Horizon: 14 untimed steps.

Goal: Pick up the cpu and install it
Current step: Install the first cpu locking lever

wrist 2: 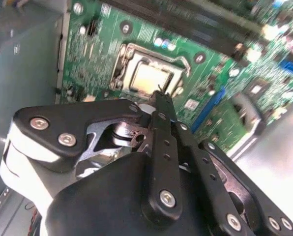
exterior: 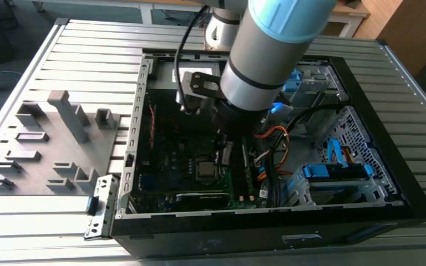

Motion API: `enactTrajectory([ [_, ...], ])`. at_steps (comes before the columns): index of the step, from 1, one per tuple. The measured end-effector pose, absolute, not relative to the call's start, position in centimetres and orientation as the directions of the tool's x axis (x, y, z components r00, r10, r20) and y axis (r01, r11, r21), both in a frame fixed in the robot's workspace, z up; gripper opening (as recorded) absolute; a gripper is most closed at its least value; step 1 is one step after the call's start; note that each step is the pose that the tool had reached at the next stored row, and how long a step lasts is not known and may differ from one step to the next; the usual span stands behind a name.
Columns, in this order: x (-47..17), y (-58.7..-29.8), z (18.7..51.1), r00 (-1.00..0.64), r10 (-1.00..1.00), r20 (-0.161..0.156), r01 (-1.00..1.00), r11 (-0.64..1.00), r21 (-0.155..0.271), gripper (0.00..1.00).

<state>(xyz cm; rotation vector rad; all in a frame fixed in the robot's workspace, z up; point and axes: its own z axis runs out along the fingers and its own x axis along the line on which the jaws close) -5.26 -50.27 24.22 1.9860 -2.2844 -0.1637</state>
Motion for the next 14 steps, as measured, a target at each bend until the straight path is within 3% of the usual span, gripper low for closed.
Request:
enactTrajectory([
  [14, -5.68, -49.68, 24.2, -0.139, -0.99, 0.012, -0.978, 0.139, 0.153, 0.11],
])
